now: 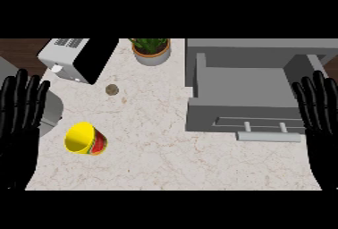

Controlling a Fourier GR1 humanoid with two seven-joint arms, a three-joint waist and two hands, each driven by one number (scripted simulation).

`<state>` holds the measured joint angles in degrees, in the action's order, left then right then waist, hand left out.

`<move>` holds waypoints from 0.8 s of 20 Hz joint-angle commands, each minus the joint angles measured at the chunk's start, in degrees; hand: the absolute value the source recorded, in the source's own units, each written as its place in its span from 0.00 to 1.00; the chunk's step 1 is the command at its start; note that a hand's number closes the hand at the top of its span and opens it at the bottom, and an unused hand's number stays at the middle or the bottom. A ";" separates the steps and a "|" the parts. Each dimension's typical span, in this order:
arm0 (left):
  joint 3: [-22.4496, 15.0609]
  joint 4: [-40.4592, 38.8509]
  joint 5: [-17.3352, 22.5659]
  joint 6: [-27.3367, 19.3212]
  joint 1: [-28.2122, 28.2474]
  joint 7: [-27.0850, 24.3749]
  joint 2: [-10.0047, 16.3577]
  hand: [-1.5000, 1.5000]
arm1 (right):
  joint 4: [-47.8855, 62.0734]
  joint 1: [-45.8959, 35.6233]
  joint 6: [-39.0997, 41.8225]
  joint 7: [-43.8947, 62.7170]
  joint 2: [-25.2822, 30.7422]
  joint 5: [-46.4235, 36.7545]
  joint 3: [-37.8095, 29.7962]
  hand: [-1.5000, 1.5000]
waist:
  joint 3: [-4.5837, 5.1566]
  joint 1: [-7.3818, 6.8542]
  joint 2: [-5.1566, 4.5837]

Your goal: Pick up the cup, place it into the drawer and close the drawer

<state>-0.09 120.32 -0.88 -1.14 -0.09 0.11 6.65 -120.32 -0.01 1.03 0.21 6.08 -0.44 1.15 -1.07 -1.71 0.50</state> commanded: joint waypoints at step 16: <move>11.37 -14.18 44.79 37.16 10.81 0.49 14.91 0.00 | 4.85 -2.12 2.55 0.28 2.88 -0.65 -3.14 0.00 | 1.09 1.52 -0.53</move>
<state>7.84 112.34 39.41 29.66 9.90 1.73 19.56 -117.89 -0.59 2.14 1.54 7.88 -2.17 -0.17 0.03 -0.32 0.00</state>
